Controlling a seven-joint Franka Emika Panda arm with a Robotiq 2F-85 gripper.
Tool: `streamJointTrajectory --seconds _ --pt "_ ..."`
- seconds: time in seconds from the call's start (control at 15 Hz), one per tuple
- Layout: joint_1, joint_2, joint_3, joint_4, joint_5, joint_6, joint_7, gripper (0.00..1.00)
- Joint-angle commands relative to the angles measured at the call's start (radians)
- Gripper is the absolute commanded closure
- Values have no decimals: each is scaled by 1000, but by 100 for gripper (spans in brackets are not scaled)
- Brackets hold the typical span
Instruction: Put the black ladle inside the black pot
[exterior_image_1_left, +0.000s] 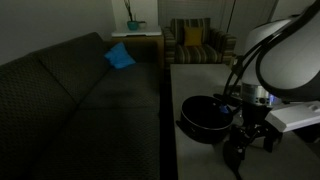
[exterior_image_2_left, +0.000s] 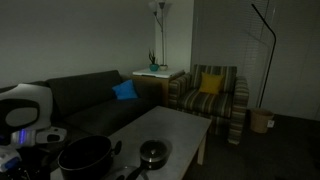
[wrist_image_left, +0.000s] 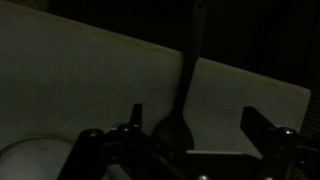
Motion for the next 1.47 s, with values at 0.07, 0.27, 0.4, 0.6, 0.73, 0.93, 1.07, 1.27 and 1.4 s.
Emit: streamJointTrajectory --seconds 0.07,0.27,0.4,0.6,0.73,0.93,1.07,1.27,1.4 --pt "-96 169 92 127 63 -42 -105 0" --pt "-132 278 106 225 83 -70 -138 0" --pt "-138 328 90 285 89 -101 -127 0" --pt "-160 388 91 371 94 -119 -125 0" --pt "-163 429 98 441 101 -153 -119 0" --pt "-147 490 107 538 100 -201 -124 0" --pt "-139 455 106 492 110 -202 -118 0" --pt "-130 461 102 493 115 -204 -112 0" --pt "-126 461 98 483 118 -196 -111 0"
